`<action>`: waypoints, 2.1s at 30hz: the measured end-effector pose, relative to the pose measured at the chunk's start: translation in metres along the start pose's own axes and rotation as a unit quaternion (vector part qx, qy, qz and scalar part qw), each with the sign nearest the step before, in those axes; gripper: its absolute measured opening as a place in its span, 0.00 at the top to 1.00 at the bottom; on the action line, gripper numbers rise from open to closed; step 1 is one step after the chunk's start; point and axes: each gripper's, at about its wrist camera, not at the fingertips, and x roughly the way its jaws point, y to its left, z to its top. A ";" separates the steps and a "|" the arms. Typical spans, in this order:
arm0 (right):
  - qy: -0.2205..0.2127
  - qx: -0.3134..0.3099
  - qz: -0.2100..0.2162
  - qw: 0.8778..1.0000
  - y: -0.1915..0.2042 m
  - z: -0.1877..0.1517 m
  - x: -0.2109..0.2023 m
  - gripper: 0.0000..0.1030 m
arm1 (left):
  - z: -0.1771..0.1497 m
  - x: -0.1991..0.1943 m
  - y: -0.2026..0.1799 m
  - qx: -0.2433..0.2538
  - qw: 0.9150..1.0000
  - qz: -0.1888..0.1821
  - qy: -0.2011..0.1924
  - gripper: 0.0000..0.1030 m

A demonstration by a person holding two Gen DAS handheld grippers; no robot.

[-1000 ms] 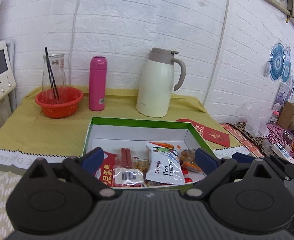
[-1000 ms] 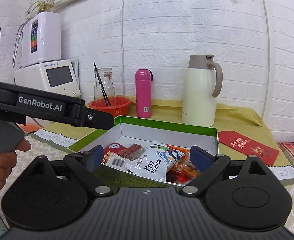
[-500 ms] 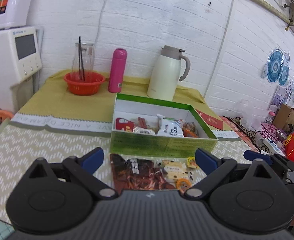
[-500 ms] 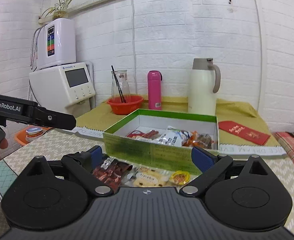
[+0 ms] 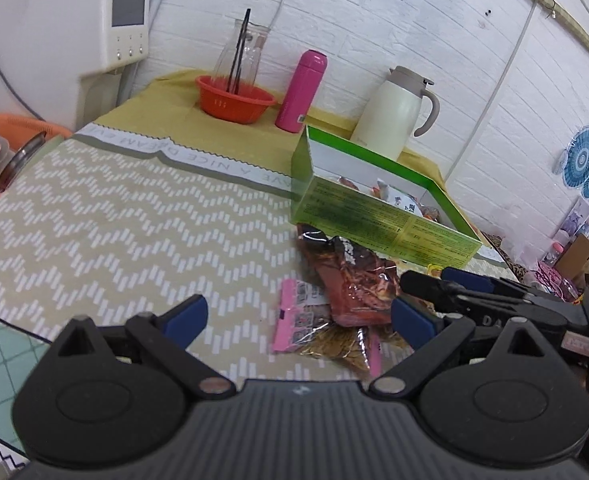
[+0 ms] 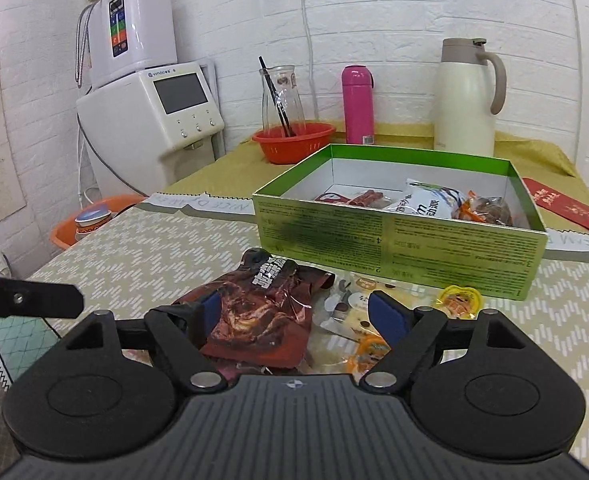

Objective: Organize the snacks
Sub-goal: 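Return the right tool to the pile and close it on the brown jerky bag, then lift the brown jerky bag with the right tool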

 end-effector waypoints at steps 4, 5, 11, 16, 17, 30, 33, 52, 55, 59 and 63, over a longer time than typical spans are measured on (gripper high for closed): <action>0.027 0.031 -0.014 0.999 -0.005 0.003 0.030 0.00 | 0.000 -0.001 0.007 0.002 1.000 -0.001 -0.001 0.05; 0.037 0.041 -0.007 0.998 -0.007 0.002 0.035 0.00 | 0.000 -0.001 0.007 0.003 1.000 -0.003 0.000 0.05; 0.010 0.082 0.019 0.996 -0.016 0.000 0.002 0.90 | -0.003 0.003 0.000 0.022 1.000 -0.021 0.008 0.05; -0.004 0.086 0.014 0.996 -0.030 -0.011 -0.042 0.94 | -0.011 0.010 -0.015 0.038 0.998 -0.048 0.027 0.06; -0.003 0.087 0.016 0.996 -0.034 -0.015 -0.049 0.94 | -0.013 0.011 -0.018 0.040 0.997 -0.054 0.031 0.06; 0.024 0.123 -0.057 0.990 -0.083 -0.072 -0.098 0.81 | -0.041 0.039 -0.092 0.098 0.976 -0.164 0.104 0.07; 0.020 0.132 -0.050 0.990 -0.086 -0.080 -0.102 0.69 | -0.040 0.058 -0.106 0.099 0.972 -0.171 0.123 0.17; 0.001 0.158 -0.028 0.987 -0.090 -0.085 -0.101 0.37 | 0.006 0.137 -0.157 0.139 0.967 -0.157 0.143 0.28; 0.002 0.161 -0.026 0.987 -0.091 -0.085 -0.101 0.37 | 0.001 0.154 -0.158 0.148 0.959 -0.160 0.179 0.37; 0.008 0.159 -0.021 0.987 -0.092 -0.087 -0.103 0.37 | -0.015 0.140 -0.153 0.156 0.949 -0.186 0.199 0.46; 0.006 0.166 -0.020 0.986 -0.093 -0.087 -0.103 0.36 | -0.022 0.128 -0.149 0.164 0.954 -0.169 0.184 0.46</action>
